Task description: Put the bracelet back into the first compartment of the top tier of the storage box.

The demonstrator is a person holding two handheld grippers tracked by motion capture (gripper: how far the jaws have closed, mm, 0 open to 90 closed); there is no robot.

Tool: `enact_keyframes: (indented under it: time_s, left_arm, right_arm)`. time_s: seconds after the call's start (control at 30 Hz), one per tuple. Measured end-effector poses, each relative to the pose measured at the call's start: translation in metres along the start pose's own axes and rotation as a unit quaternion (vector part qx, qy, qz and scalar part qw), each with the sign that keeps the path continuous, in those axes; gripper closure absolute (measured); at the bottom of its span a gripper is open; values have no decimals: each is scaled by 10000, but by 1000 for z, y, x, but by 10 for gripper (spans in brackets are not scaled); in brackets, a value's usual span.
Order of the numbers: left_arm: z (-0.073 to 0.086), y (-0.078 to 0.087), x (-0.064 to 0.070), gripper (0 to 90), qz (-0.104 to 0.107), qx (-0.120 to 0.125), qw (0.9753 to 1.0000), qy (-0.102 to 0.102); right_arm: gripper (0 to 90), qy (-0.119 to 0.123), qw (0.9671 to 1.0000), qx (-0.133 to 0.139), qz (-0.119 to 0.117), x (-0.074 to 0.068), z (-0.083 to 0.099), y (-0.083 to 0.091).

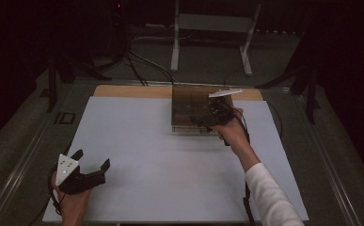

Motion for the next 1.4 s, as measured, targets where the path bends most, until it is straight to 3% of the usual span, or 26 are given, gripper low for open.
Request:
enact_keyframes:
  time_s: [1.4]
  left_arm:
    - [0,0,0,11,1,15,10000,-1]
  right_arm:
    - [17,10,9999,32,135,15,21,18]
Point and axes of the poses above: each handheld gripper's, and its own axes: y roughly backward along the jaws, z roughly out of its underside, x roughly to its right, the point moved 3 cm from there along -y, roughly forward along the jaws, and after that the axes turned 12 degrees about x, right-handed, at the moved point
